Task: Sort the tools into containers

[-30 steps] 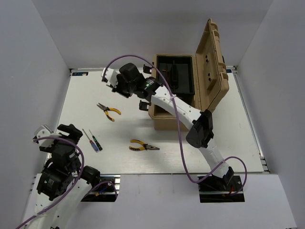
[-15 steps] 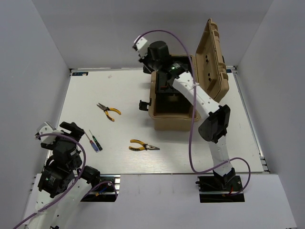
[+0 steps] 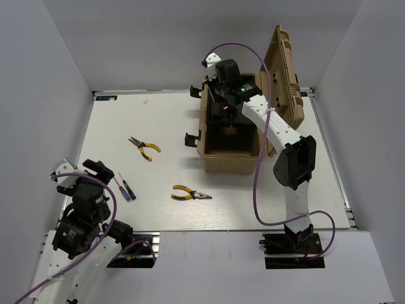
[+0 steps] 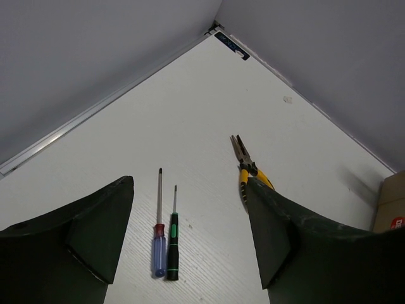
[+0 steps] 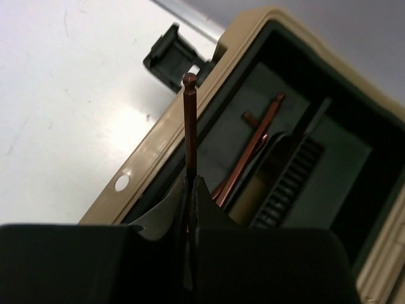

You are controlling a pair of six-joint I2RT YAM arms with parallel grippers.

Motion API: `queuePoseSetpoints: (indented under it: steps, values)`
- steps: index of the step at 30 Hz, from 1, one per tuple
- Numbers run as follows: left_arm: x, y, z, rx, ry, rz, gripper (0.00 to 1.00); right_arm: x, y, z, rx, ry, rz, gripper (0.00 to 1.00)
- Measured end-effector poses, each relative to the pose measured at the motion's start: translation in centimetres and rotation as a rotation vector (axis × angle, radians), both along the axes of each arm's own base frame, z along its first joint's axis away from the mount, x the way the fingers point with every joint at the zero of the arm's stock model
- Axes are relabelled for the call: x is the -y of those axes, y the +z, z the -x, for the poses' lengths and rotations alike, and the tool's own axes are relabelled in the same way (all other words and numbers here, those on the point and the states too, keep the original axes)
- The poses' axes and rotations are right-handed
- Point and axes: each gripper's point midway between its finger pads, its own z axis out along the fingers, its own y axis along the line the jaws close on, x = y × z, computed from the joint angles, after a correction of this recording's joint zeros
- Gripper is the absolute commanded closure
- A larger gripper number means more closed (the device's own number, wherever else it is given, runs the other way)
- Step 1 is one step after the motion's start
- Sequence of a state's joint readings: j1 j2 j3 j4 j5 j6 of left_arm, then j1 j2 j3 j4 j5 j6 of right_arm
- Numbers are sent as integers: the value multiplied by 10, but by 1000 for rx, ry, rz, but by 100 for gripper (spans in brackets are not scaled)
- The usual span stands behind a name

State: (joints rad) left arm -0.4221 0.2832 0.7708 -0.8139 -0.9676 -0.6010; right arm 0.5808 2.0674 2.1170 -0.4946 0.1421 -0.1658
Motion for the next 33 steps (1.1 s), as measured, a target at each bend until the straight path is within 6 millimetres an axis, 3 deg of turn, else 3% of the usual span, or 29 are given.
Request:
queuePoseSetpoints:
  steps: [7,11,14,19,21,25,27,28,29,33]
  values:
    - [6,-2,-8,-25,-21,-15,20,5,-15,4,-97,-41,-75,100]
    - [22,-13,-25,-92,-78,-24,20,10,-17,2,-123,-53,-107,98]
    - [46,-34,-47,-197,-156,-13,17,14,-30,3,-166,-62,-124,84]
    - [88,-88,-78,-421,-280,26,16,17,-48,11,-241,-59,-132,57]
    - [100,-100,-84,-462,-315,49,14,17,-48,11,-247,-49,-140,54]
    - [119,-109,-96,-475,-370,97,13,13,-48,14,-257,-26,-147,55]
    - [127,-121,-104,-504,-385,115,17,11,-47,16,-259,-11,-151,64]
    - [131,-129,-108,-526,-389,121,20,8,-46,18,-265,8,-159,90]
    - [135,-139,-111,-554,-393,126,23,6,-43,21,-266,34,-165,100]
    - [145,-171,-123,-637,-395,142,46,-13,-22,53,-305,243,-221,97]
